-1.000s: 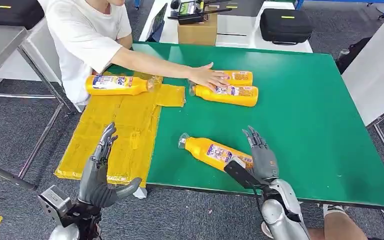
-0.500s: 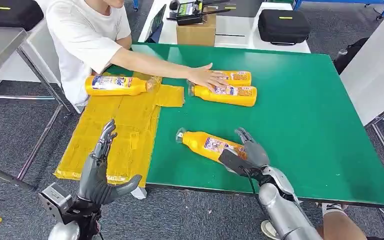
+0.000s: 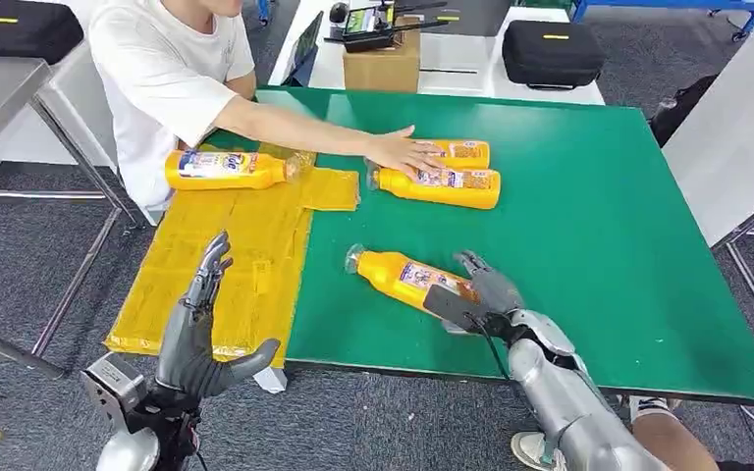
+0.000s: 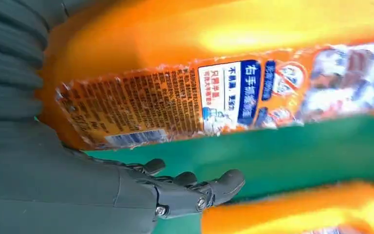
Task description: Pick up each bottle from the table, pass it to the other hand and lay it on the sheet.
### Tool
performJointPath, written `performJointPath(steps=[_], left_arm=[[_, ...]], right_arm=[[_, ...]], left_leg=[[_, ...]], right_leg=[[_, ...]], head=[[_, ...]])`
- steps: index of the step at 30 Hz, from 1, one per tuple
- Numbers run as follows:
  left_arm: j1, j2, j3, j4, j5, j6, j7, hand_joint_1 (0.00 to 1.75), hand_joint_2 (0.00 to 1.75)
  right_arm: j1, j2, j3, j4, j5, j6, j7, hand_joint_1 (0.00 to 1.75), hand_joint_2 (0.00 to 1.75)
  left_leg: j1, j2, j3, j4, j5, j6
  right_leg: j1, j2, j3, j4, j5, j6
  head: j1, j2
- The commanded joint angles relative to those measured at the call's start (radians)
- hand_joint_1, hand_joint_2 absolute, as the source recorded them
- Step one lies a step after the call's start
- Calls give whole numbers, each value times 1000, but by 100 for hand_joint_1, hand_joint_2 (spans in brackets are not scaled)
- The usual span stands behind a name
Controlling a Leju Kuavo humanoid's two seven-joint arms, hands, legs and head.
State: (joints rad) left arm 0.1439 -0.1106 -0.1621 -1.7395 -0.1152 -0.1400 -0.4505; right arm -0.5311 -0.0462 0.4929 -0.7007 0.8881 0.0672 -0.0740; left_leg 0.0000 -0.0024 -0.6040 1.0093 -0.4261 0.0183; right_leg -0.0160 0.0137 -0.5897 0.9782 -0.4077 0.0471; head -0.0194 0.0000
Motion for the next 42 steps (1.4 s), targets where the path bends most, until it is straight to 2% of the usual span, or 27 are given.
performJointPath(steps=[1,7,10,11,16,19,21,22,23,25,26,28,29,32,33,35,37,39,42], left_arm=[[-71,20,12,150,75,-47,47,0,175],[-141,35,15,246,110,-55,69,0,175],[-139,35,15,245,111,-55,69,0,175],[-138,37,14,240,111,-56,69,0,175],[-162,36,15,257,131,-43,82,0,175],[-115,39,26,216,114,-15,80,0,175],[-54,40,37,155,79,-1,53,0,175],[-14,29,47,107,60,7,32,0,175],[12,21,49,75,52,7,24,0,175],[58,-2,35,10,21,19,-13,0,175],[62,-3,26,2,16,23,-10,0,175],[71,-24,12,-14,22,34,-20,0,175],[71,-24,4,-14,19,41,-20,0,175],[65,-22,4,-7,19,42,-20,0,175],[64,-29,10,-7,21,47,-30,0,175],[62,-53,8,-8,31,50,-39,0,175],[49,-64,-2,10,59,60,-32,0,175],[38,-70,-17,37,62,76,-23,0,175],[39,-68,-24,49,79,75,-18,0,175]], right_arm=[[-126,-60,170,251,0,141,1,175,175],[-321,-140,281,272,-7,315,-69,175,175],[-322,-141,285,268,-10,320,-71,175,175],[-325,-144,301,266,-9,321,-68,175,175],[-422,-174,359,239,-52,414,-83,175,175],[-400,-234,424,159,-71,352,-62,175,175],[-351,-280,433,87,-103,273,-60,175,175],[-288,-308,398,12,-145,192,-76,175,175],[-235,-327,369,-51,-186,161,-73,175,175],[-34,-368,268,-272,-245,44,-77,175,175],[6,-380,261,-325,-238,41,-51,175,175],[191,-339,142,-487,-251,-76,-72,175,175],[225,-331,128,-523,-226,-74,-54,175,175],[223,-327,118,-530,-219,-63,-47,175,175],[247,-296,65,-545,-228,-89,-94,175,175],[417,-173,-70,-690,-205,-143,-161,175,175],[538,-76,-114,-806,-223,-188,-216,175,175],[589,-24,-118,-854,-202,-255,-237,175,175],[592,-8,-129,-860,-213,-262,-239,175,175]], left_leg=[[0,-2,4,-1,0,-1],[-1,-3,4,-1,2,0],[-1,-5,0,-2,7,3],[-2,-5,-2,-2,9,4],[-3,-4,-10,1,9,5],[-2,-6,-11,1,9,4],[-2,-7,-12,0,9,5],[-2,-7,-11,0,8,5],[-2,-7,-12,0,9,5],[-1,-8,-12,0,8,5],[1,-10,-9,-1,6,5],[1,-13,-9,-2,5,4],[2,-13,-11,-1,5,3],[0,-14,-14,0,3,4],[-1,-12,-12,1,1,3],[-1,-13,-13,1,0,3],[1,-14,-12,0,0,2],[3,-15,-15,-1,2,3],[2,-14,-13,0,-1,1]], right_leg=[[1,-3,3,-2,0,-2],[-1,-3,-4,0,-1,-3],[-1,-5,-3,-2,4,1],[-1,-5,3,-1,6,1],[-2,-4,-3,2,6,3],[-1,-7,-4,2,5,2],[-1,-6,-5,0,6,3],[-1,-7,-3,-1,5,2],[-1,-7,-4,-1,5,3],[0,-8,-3,-1,5,3],[2,-11,1,-4,3,2],[2,-13,2,-5,2,2],[2,-13,1,-4,0,4],[1,-13,-4,-1,-1,3],[0,-11,-3,0,-2,2],[0,-12,-4,1,-2,2],[2,-14,-2,-2,-2,1],[3,-15,-4,-2,-2,1],[2,-14,-4,1,-5,-1]], head=[[0,0],[0,0],[0,0],[0,0],[0,0],[-1,0],[0,0],[0,0],[0,0],[0,0],[0,0],[0,0],[0,0],[0,0],[-2,0],[-1,0],[0,0],[0,0],[0,0]])
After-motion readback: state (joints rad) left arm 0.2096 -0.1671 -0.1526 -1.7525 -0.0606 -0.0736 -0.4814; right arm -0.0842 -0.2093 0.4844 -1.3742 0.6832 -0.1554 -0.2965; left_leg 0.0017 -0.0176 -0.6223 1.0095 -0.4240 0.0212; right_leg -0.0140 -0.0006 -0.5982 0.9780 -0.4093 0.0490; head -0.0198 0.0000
